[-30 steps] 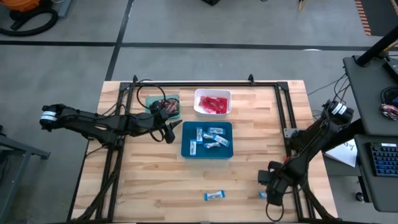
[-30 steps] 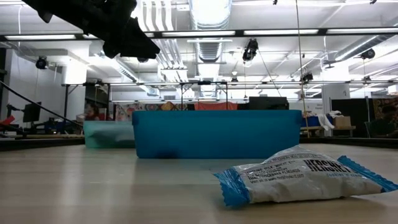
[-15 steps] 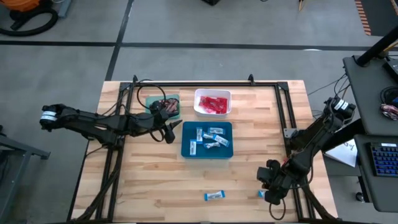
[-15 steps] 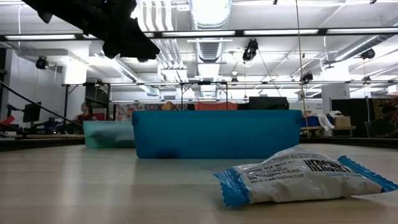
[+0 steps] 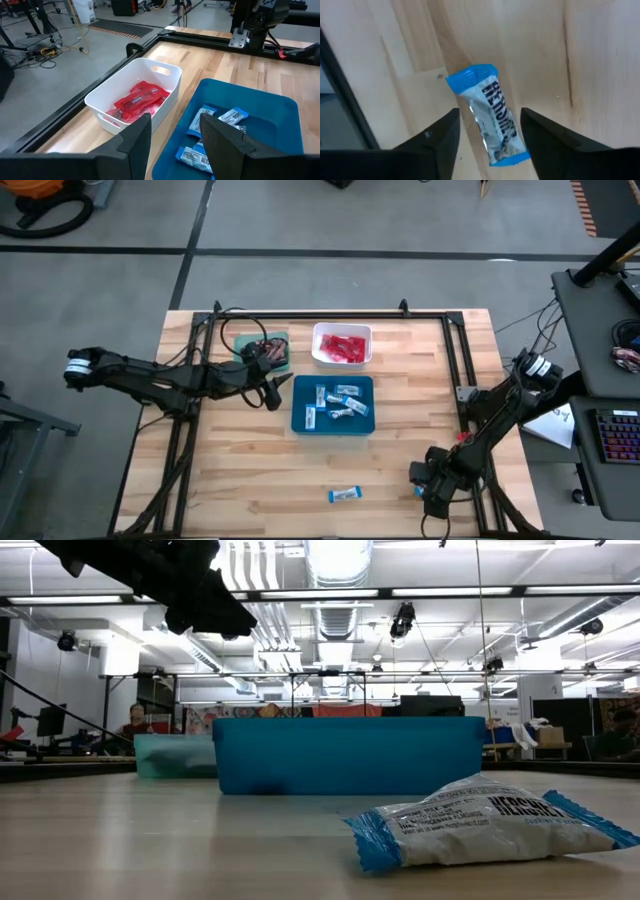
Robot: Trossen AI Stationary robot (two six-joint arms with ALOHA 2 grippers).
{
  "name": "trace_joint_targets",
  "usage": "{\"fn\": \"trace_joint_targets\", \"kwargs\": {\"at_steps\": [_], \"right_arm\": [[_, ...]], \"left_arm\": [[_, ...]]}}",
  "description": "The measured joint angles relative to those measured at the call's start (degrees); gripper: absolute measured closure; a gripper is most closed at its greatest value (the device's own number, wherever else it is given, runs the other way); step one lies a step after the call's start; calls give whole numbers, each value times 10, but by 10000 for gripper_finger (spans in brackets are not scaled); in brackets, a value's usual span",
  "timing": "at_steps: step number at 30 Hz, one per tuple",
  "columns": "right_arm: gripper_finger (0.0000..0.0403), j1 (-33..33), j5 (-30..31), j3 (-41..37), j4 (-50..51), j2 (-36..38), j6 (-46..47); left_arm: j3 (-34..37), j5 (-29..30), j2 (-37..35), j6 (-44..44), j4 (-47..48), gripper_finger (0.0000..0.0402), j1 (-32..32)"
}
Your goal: Sort candy
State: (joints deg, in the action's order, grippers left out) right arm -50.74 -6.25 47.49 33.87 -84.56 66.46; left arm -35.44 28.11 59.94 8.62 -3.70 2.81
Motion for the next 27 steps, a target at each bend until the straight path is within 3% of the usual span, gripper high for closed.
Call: {"fn": "trace_joint_targets", "kwargs": {"at_steps": [4, 9, 21, 27], "right_arm": [[184, 0, -2, 12, 0, -27, -11], [188, 0, -2, 22, 3, -51, -10], [321, 0, -2, 28, -3, -48, -5], [361, 0, 4, 41, -3, -48, -26]], "left_arm": [[0, 0, 0, 0, 0, 249, 0], [0, 0, 0, 0, -1, 249, 0], [0, 0, 0, 0, -1, 249, 0], [0, 0, 0, 0, -1, 249, 0]]}}
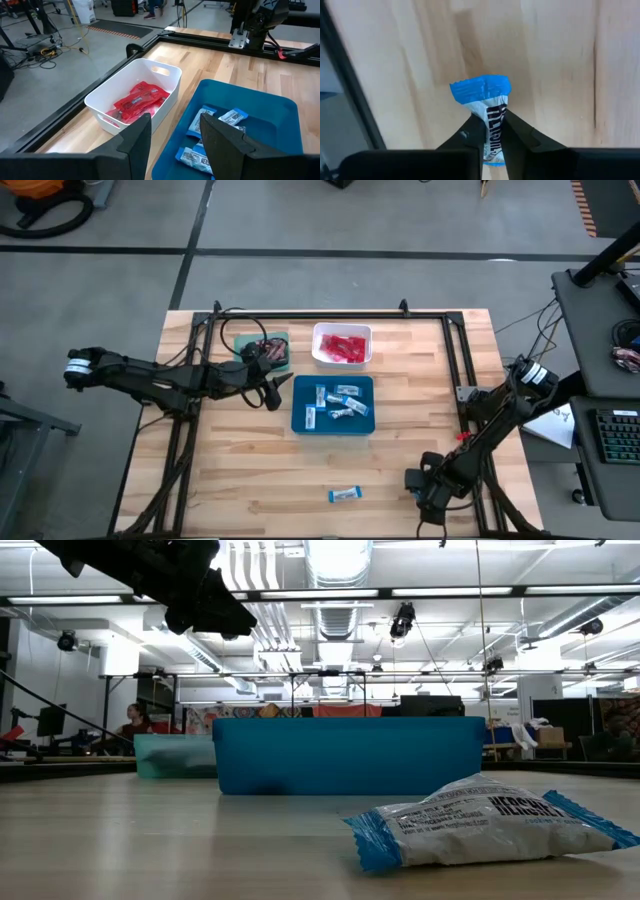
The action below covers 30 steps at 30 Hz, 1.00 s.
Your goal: Sort candy
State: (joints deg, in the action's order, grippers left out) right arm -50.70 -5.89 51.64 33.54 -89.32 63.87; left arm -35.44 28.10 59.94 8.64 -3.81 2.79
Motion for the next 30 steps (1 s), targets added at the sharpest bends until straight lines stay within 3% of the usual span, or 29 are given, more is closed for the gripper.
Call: {"fn": "trace_joint_targets", "kwargs": {"at_steps": [11, 21, 30], "right_arm": [[371, 17, 150, 71, 5, 1, -106], [373, 73, 328, 148, 5, 1, -339], [374, 149, 375, 166, -65, 1, -543]], "left_arm": [[0, 0, 0, 0, -3, 249, 0], [0, -2, 0, 0, -5, 249, 0], [0, -2, 0, 0, -5, 249, 0]]}}
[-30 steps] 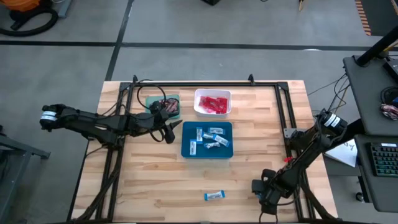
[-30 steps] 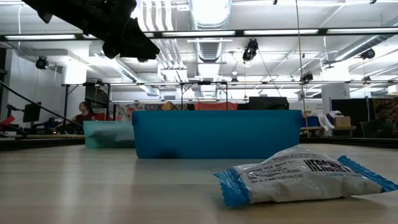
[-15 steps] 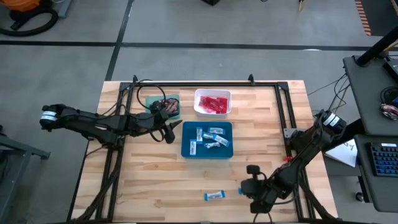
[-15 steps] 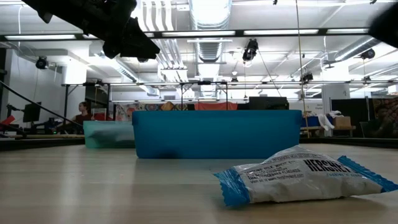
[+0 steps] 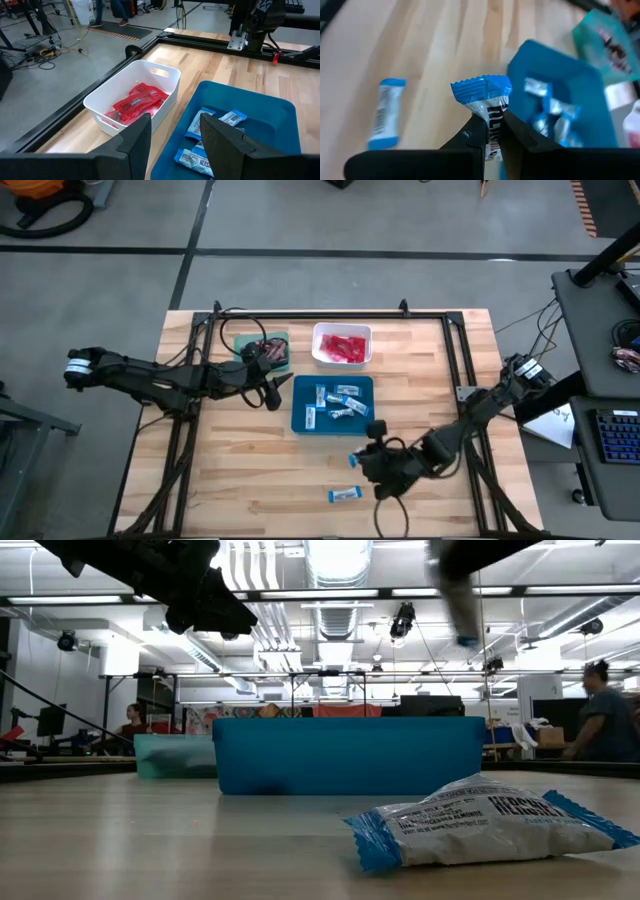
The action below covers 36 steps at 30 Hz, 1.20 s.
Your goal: Sort candy
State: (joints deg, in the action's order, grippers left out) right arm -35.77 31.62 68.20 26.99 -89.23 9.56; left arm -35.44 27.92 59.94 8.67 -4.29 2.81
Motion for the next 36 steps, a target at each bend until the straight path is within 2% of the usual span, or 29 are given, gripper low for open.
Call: {"fn": "trace_joint_targets", "kwargs": {"at_steps": [4, 7, 13, 21, 24, 36], "right_arm": [[374, 41, 0, -23, -74, 0, -74], [374, 71, 0, -44, -114, 0, -95], [374, 126, 0, -81, -124, 0, -69], [374, 166, 0, -105, -123, 0, -61], [372, 187, 0, -110, -121, 0, -32], [267, 222, -4, -111, -110, -1, 34]], "left_arm": [[0, 0, 0, 7, 0, 249, 0], [0, 0, 0, 15, 0, 249, 1], [0, 0, 0, 28, 0, 249, 13], [0, 0, 0, 39, 1, 249, 28], [0, 0, 0, 45, 1, 249, 28], [0, 0, 2, 60, 0, 249, 71]]}}
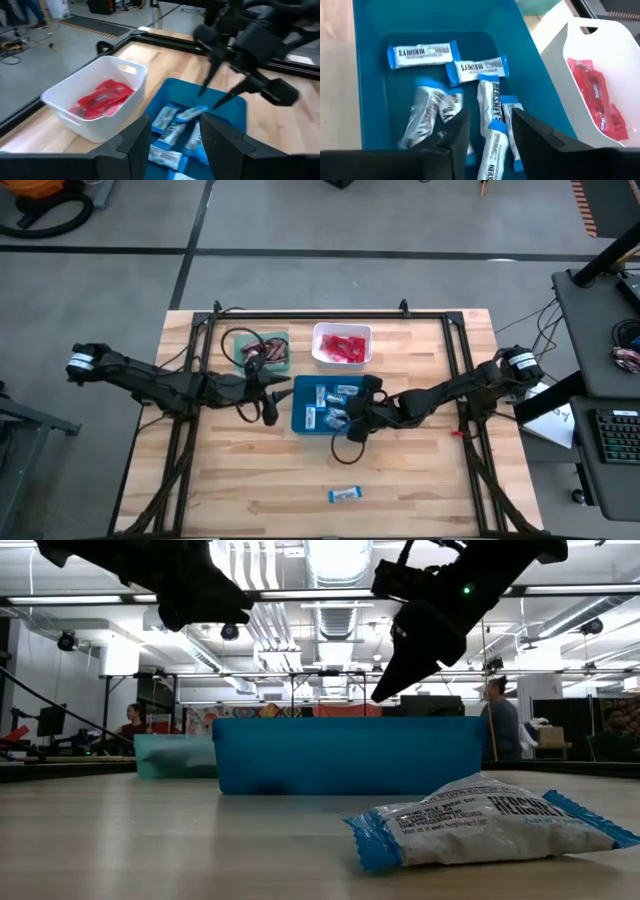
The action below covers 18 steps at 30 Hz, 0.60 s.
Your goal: Sort candy
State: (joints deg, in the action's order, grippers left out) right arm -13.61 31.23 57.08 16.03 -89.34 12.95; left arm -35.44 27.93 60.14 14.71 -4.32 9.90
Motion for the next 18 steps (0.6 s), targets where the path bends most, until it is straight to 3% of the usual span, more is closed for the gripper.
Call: {"fn": "trace_joint_targets", "kwargs": {"at_steps": [10, 18], "right_arm": [[211, -3, -16, 0, -38, 12, 7], [220, -26, -214, 0, -47, 50, 79]], "left_arm": [[0, 2, 86, 8, -76, 249, 62], [-42, 2, 180, 9, -84, 249, 127]]}}
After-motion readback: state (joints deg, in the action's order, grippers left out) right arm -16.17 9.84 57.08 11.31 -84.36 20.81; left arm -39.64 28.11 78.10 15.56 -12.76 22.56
